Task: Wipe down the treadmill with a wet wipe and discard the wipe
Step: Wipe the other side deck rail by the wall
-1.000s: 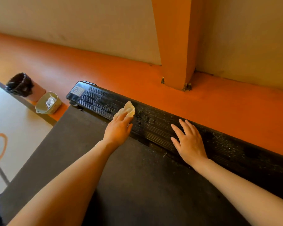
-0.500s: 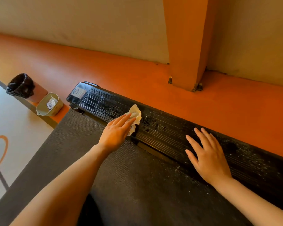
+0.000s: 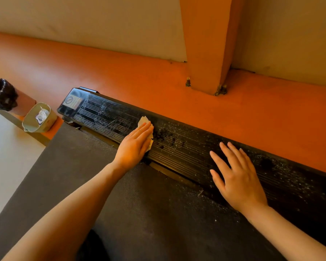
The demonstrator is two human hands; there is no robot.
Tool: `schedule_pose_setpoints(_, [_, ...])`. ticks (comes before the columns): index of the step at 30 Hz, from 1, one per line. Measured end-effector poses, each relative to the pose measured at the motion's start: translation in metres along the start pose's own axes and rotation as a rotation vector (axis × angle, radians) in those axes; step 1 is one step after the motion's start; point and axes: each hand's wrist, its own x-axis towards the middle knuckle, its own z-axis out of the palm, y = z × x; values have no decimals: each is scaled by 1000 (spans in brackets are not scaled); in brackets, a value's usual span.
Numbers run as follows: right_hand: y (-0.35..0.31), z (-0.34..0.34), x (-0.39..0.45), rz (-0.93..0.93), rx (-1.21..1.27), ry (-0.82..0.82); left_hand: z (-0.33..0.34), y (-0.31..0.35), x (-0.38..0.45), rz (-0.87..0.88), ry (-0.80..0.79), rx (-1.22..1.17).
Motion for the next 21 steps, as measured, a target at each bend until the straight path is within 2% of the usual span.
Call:
schedule_pose_setpoints(5, [-2, -2, 1, 1, 15, 9, 12, 15, -28, -137, 114, -100])
schedule_pose_setpoints(10, [-3, -3, 1, 8, 9, 0, 16, 13, -4, -131, 52, 2])
schedule_pose_setpoints(13, [-2, -2, 1, 7, 13, -7, 17, 15, 7, -160, 51, -16])
schedule_pose_setpoints(18, [-2, -2, 1, 11, 23, -7, 21, 28, -31, -160, 133, -71])
schedule_pose_setpoints(21, [-2, -2, 1, 9, 30, -2, 20, 28, -35, -138, 122, -69])
